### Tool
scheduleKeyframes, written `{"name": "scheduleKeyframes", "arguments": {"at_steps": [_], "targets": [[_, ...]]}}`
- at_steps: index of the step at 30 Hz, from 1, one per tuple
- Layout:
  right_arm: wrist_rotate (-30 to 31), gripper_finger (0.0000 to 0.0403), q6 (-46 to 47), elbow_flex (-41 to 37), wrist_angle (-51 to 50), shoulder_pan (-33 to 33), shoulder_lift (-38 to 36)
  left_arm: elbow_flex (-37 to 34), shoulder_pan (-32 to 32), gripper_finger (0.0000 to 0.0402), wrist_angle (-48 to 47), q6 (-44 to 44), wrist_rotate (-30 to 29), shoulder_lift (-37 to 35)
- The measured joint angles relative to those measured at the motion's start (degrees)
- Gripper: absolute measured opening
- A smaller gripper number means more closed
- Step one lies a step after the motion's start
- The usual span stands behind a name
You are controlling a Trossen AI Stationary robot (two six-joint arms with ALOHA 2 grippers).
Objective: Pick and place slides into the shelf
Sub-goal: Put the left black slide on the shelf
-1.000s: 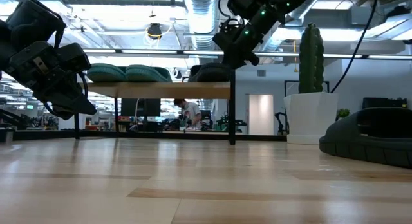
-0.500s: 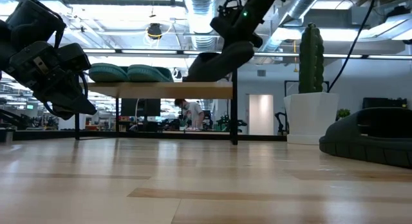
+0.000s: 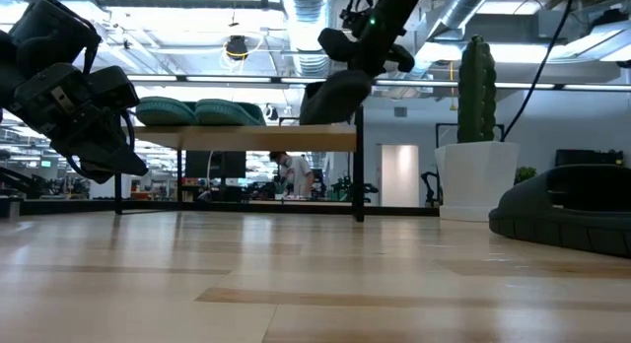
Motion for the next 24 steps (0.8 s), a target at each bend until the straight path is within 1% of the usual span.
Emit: {"name": "scheduleKeyframes", "arguments": {"at_steps": [6, 11, 16, 24], "targets": [[5.4, 0.0, 7.4, 0.0, 1.7, 2.6, 1.5, 0.0, 0.0, 0.0, 0.0, 0.0, 0.0, 0.0], [6.8, 0.0, 12.6, -0.1, 2.2, 3.4, 4.9, 0.0, 0.0, 0.0, 0.0, 0.0, 0.0, 0.0], [10.4, 0.0, 17.7, -0.1, 1.8, 3.5, 8.0, 0.0, 0.0, 0.0, 0.0, 0.0, 0.0, 0.0], [14.7, 0.0, 23.9, -0.1, 1.9, 4.4, 8.2, 0.0, 0.0, 0.0, 0.0, 0.0, 0.1, 0.0]]}}
